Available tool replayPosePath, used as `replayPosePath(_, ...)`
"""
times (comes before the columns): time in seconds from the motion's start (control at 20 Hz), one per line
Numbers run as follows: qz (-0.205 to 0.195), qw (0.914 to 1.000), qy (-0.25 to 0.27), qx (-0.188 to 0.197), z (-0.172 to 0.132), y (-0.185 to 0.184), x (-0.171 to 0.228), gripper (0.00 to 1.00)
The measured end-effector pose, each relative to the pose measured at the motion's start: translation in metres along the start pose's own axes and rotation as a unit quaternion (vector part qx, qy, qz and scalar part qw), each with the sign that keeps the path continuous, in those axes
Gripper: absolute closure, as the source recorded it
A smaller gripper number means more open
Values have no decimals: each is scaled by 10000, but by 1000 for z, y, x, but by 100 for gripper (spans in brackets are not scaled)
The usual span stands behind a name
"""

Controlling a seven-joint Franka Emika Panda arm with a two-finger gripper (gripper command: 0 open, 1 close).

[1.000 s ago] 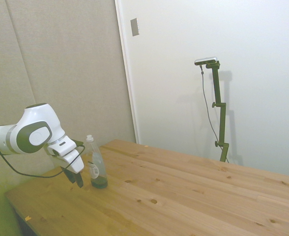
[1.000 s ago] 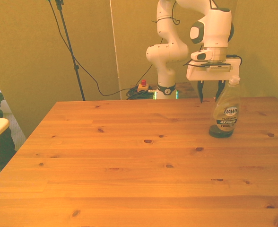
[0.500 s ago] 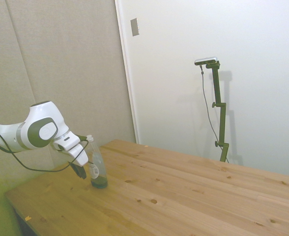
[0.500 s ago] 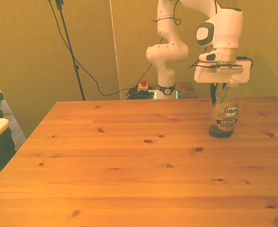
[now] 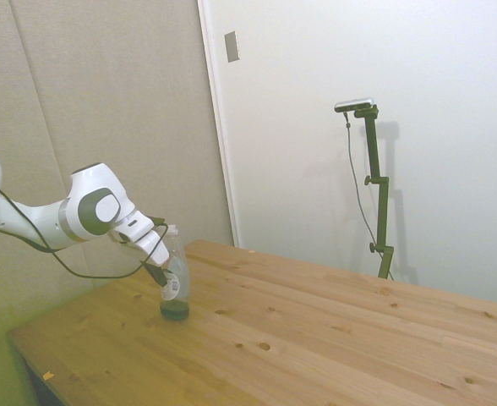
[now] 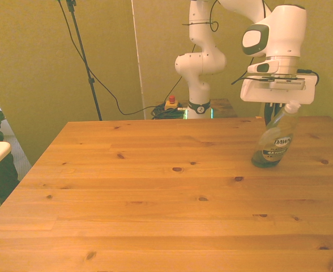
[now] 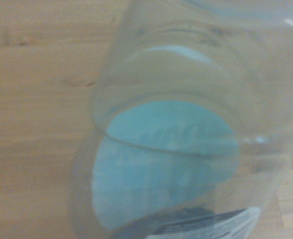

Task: Knock down the dish soap

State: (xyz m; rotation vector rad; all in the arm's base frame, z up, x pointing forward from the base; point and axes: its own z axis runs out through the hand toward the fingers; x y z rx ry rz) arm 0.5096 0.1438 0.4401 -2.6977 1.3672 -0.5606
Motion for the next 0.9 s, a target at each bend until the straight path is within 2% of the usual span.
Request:
replayPosePath(0.45, 145, 9997, 60, 185, 35, -60, 43, 100)
replayPosePath(0.9, 366, 9984, 231, 357, 53, -107, 72, 100)
